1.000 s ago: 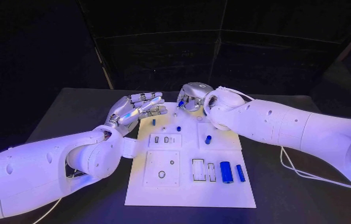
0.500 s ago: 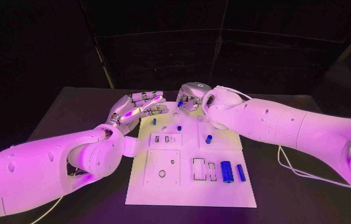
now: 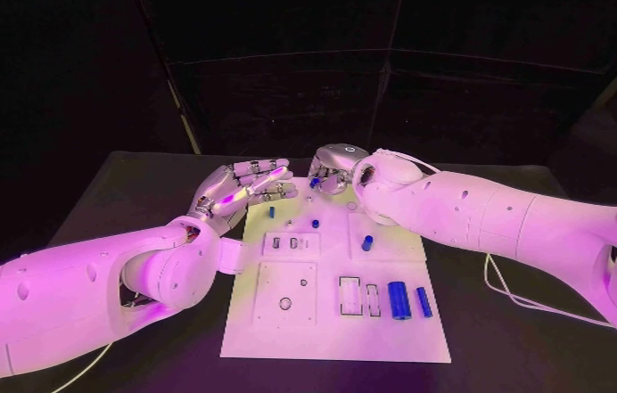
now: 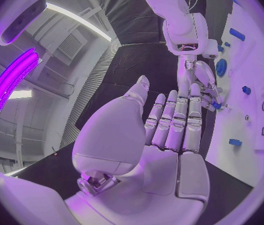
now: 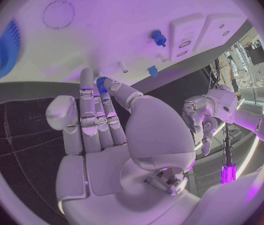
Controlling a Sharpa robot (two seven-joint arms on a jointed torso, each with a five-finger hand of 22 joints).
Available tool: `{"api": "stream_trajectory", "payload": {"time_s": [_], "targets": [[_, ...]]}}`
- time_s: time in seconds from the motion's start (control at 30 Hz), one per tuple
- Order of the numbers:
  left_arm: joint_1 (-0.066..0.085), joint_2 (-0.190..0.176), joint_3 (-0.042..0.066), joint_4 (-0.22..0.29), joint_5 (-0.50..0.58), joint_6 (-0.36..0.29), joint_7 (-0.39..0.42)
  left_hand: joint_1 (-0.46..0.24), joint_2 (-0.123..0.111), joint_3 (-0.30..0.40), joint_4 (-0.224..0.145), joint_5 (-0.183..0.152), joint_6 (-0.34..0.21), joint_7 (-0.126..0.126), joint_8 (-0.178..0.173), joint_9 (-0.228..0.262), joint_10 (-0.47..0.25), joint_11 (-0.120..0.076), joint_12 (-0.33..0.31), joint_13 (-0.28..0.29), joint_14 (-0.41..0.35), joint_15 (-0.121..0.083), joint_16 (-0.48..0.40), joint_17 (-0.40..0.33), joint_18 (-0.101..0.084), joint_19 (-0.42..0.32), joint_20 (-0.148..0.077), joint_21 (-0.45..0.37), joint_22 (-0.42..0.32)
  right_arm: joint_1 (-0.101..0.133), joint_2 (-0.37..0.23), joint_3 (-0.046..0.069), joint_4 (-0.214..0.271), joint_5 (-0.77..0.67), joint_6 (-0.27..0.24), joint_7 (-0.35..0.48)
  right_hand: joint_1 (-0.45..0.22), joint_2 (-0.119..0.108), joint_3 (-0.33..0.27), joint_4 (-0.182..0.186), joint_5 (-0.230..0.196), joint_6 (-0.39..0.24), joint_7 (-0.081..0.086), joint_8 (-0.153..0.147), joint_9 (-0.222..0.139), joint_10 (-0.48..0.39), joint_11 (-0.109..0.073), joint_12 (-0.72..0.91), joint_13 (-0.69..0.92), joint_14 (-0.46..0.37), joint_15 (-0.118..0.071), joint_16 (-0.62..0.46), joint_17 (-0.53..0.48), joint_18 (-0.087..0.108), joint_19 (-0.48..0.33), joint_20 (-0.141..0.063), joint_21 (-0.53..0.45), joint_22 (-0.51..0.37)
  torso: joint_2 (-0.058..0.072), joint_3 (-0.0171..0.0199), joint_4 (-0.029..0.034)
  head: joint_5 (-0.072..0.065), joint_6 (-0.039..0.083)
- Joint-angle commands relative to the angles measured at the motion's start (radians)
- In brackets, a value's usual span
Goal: Assemble the parts on the task board
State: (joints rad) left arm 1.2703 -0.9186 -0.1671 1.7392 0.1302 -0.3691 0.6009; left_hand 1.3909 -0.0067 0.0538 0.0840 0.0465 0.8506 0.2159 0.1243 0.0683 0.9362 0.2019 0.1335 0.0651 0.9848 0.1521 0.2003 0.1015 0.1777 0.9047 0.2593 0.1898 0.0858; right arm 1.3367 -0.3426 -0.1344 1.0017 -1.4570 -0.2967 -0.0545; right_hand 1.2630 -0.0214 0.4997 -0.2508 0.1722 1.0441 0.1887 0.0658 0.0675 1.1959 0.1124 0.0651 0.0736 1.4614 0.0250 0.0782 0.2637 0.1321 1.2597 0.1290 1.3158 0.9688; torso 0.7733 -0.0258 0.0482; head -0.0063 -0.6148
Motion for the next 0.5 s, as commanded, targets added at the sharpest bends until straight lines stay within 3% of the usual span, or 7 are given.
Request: {"api": "stream_trajectory", "payload": {"time_s": [0.03,0.5], "targets": [[0.002,0.002,0.001,0.001,-0.003,0.004,0.015,0.001,0.013,0.001,-0.005,0.0,0.007,0.041,-0.007,-0.001,0.005,0.001,-0.007,0.0,0.005,0.004,-0.006,-0.001,0.002,0.007,0.002,-0.006,-0.002,0.002,0.005,0.0,-0.005,-0.006,0.018,-0.005,-0.001,-0.017,0.002,0.011,-0.005,-0.024,0.005,-0.006,-0.003,-0.029,0.004,-0.006,-0.007,0.009,0.002,-0.005,0.003,-0.012,-0.015,0.001,-0.002,-0.012,0.0,-0.0004,-0.0001,0.002,-0.001],[0.002,0.002,0.001,-0.002,-0.003,0.007,0.006,0.0,0.014,0.001,-0.006,0.0,0.005,0.043,-0.009,-0.002,0.002,0.002,-0.01,-0.001,0.005,0.005,-0.009,-0.002,0.002,0.007,0.002,-0.008,-0.003,0.002,0.014,0.0,-0.019,-0.009,0.023,-0.012,-0.001,-0.053,-0.025,0.037,-0.05,-0.104,0.017,-0.005,-0.003,-0.147,0.023,0.0,-0.01,0.012,0.014,-0.007,0.011,-0.003,-0.049,0.015,-0.032,-0.07,0.001,0.0002,-0.0008,0.004,-0.002]]}}
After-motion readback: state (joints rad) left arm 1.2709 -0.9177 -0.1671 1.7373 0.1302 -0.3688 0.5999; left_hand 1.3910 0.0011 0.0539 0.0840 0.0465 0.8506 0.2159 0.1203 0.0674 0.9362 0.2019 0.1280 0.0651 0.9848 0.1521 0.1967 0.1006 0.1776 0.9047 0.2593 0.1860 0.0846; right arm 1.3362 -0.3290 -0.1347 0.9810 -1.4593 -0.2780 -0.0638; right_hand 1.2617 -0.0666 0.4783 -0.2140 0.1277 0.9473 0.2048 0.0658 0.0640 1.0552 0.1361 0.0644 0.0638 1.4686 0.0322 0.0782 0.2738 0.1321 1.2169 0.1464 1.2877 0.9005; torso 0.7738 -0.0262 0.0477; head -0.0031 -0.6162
